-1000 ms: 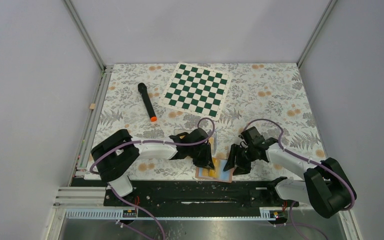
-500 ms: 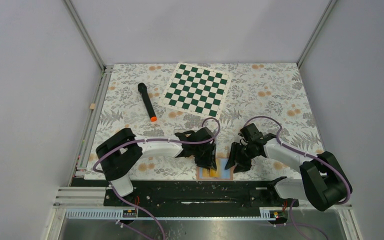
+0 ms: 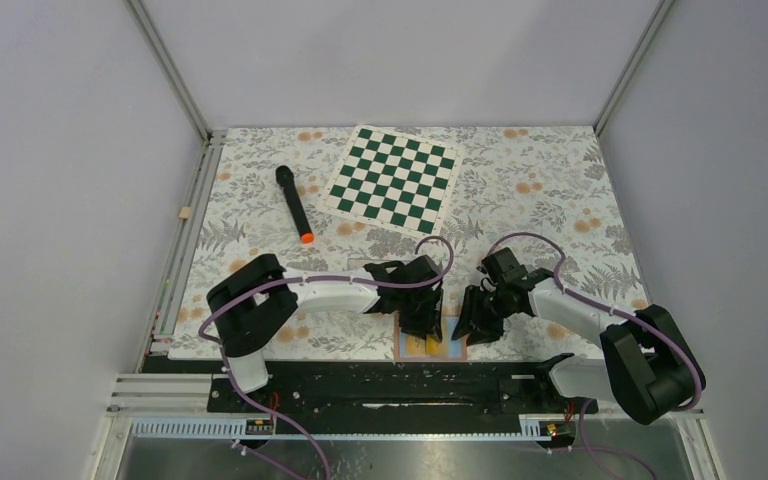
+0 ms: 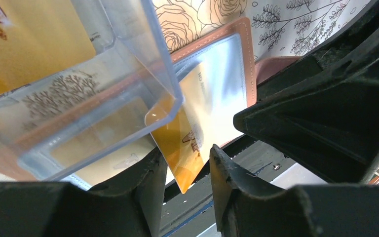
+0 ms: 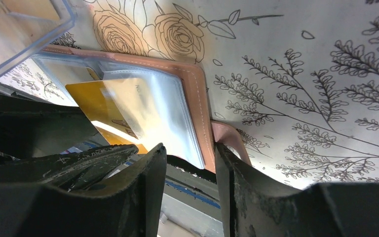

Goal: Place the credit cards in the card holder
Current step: Insert the credit card into the card holder.

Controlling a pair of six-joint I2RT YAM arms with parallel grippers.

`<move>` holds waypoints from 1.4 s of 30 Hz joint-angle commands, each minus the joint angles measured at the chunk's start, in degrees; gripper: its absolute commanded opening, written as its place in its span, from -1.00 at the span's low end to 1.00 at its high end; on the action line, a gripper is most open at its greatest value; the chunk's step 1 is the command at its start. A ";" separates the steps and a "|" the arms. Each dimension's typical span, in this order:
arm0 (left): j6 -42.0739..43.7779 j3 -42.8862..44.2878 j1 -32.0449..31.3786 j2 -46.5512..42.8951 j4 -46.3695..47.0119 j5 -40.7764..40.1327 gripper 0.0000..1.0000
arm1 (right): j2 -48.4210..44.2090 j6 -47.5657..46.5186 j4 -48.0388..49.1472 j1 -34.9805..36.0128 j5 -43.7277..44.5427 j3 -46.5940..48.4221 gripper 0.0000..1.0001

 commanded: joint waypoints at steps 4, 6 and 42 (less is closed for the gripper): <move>-0.54 3.86 -0.89 2.87 -1.40 -0.92 -0.15 | -0.61 -0.83 1.93 -0.13 -0.74 -1.07 -0.06; -1.52 4.20 -0.98 3.34 -0.60 0.06 -0.12 | -0.74 -0.63 2.57 -0.16 -1.47 -1.13 -0.07; -0.05 4.41 -0.22 -9.00 -17.79 -8.79 0.77 | -2.37 -1.19 0.57 -0.16 -2.45 1.08 -0.14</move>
